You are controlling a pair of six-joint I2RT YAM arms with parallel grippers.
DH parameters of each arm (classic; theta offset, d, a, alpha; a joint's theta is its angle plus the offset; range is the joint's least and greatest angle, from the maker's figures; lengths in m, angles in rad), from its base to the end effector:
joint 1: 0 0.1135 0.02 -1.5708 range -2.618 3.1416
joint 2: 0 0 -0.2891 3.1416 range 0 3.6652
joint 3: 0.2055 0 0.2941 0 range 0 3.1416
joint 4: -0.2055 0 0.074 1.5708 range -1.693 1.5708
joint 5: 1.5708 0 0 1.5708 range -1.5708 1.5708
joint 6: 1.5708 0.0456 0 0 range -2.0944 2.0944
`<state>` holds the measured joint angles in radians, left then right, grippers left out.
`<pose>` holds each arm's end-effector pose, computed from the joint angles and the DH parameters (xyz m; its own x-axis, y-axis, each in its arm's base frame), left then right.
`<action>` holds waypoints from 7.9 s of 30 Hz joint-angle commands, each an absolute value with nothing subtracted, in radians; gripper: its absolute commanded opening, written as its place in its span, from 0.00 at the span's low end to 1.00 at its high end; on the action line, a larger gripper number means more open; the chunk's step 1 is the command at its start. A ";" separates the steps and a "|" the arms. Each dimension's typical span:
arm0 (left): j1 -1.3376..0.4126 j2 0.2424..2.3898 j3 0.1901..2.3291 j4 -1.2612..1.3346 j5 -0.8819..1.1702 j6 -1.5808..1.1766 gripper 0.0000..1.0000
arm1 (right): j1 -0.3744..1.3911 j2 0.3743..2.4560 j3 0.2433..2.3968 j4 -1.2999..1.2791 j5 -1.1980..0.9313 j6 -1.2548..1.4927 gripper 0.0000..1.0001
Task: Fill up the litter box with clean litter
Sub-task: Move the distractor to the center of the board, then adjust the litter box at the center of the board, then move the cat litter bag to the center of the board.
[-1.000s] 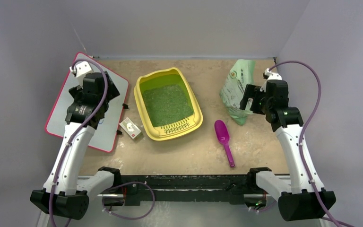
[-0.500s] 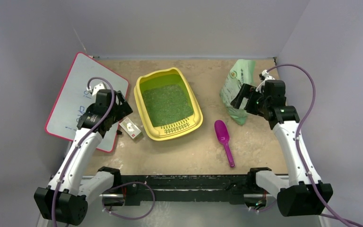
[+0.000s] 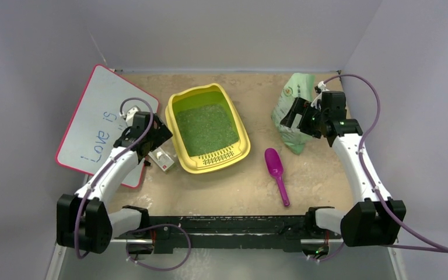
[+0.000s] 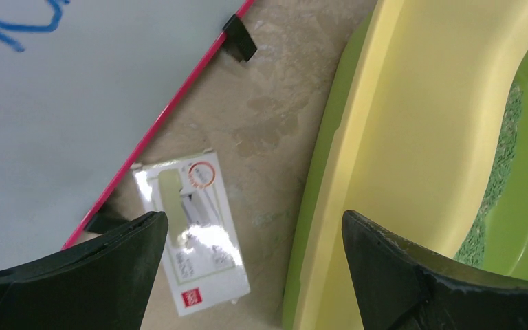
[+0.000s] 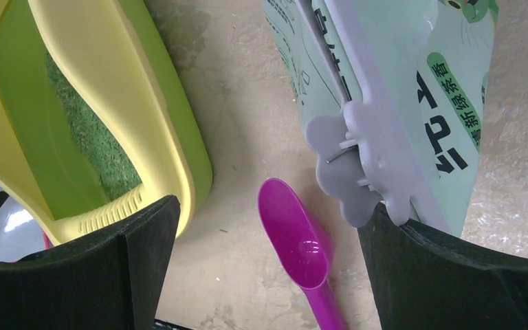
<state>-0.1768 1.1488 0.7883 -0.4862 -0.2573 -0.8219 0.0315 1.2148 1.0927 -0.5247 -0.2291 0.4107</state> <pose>0.2682 -0.0361 0.2434 -0.5051 -0.6293 -0.5906 -0.5373 0.7648 -0.3554 0.3063 0.0200 0.3376 -0.6368 0.3690 -0.6770 0.0463 0.8948 0.4441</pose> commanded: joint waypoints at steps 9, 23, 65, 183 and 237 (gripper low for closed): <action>-0.133 1.338 0.739 -0.114 -0.294 -0.803 0.97 | 0.026 1.191 1.144 -0.539 -0.244 0.390 0.99; -0.117 1.392 0.685 -0.102 -0.426 -0.756 0.98 | 0.026 1.228 1.153 -0.540 -0.240 0.390 0.99; -0.112 1.321 0.794 -0.437 -0.365 -0.784 0.91 | 0.026 1.221 1.139 -0.534 -0.230 0.379 0.99; -0.307 1.033 1.028 -0.614 -0.390 -0.743 0.87 | 0.555 1.647 1.260 -0.415 -0.376 0.295 0.99; -0.307 1.039 1.075 -0.628 -0.228 -0.632 0.87 | 0.178 1.832 1.812 -0.689 0.227 -0.082 0.63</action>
